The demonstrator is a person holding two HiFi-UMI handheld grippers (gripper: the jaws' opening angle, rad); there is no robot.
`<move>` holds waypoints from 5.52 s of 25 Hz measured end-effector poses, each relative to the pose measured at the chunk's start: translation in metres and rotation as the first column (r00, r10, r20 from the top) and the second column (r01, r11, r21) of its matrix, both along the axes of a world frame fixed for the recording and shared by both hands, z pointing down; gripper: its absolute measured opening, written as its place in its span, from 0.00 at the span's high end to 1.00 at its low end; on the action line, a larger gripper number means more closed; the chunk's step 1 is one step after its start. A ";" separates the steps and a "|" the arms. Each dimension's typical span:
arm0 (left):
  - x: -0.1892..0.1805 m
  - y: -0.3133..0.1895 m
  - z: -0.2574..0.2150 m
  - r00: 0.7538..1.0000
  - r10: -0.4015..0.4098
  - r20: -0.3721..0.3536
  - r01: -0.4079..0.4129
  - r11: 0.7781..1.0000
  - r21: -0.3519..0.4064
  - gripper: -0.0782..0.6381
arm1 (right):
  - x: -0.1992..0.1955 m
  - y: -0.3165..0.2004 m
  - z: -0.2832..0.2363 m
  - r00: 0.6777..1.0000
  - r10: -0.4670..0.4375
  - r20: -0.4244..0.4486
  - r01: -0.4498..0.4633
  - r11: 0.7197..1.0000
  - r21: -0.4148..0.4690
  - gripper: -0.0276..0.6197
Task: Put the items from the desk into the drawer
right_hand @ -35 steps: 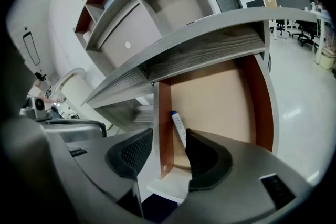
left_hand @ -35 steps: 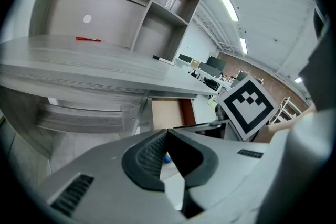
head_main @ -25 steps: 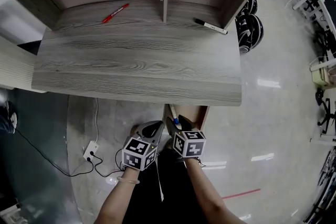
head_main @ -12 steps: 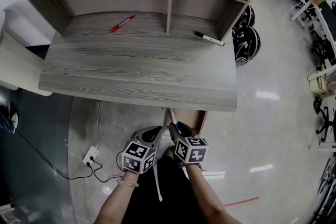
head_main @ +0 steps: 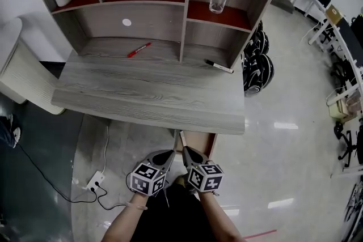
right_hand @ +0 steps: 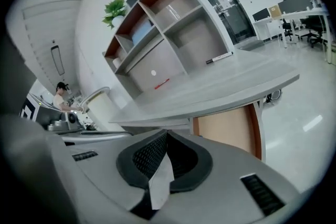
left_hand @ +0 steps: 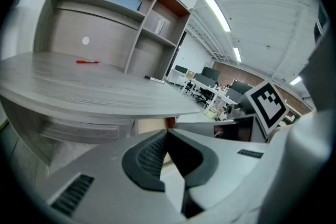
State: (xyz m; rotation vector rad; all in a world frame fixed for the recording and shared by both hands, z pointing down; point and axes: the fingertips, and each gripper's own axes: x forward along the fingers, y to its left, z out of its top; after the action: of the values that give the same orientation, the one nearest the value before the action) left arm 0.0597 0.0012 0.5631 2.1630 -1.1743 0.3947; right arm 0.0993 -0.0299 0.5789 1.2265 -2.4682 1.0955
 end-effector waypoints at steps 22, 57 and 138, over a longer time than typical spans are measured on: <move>0.023 0.014 -0.070 1.000 -0.010 -0.023 0.014 0.986 0.165 0.89 | 0.040 0.023 -0.105 0.999 0.028 0.032 -0.034 0.978 0.206 0.97; -0.022 0.019 -0.059 0.988 -0.154 -0.020 0.155 0.980 0.124 0.89 | -0.029 0.030 -0.101 0.979 -0.189 0.078 0.172 0.968 0.182 0.97; -0.313 -0.307 -0.019 0.960 -0.252 -0.121 0.258 0.966 0.032 0.89 | -0.319 -0.342 0.034 -0.504 -0.659 -0.559 0.833 -0.200 -0.515 0.83</move>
State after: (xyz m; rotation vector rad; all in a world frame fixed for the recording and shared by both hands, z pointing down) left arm -0.2533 -0.3059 0.5444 2.0106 -1.3863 0.1279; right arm -0.2199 -0.3720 0.6126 -0.6388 -1.6660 -0.3328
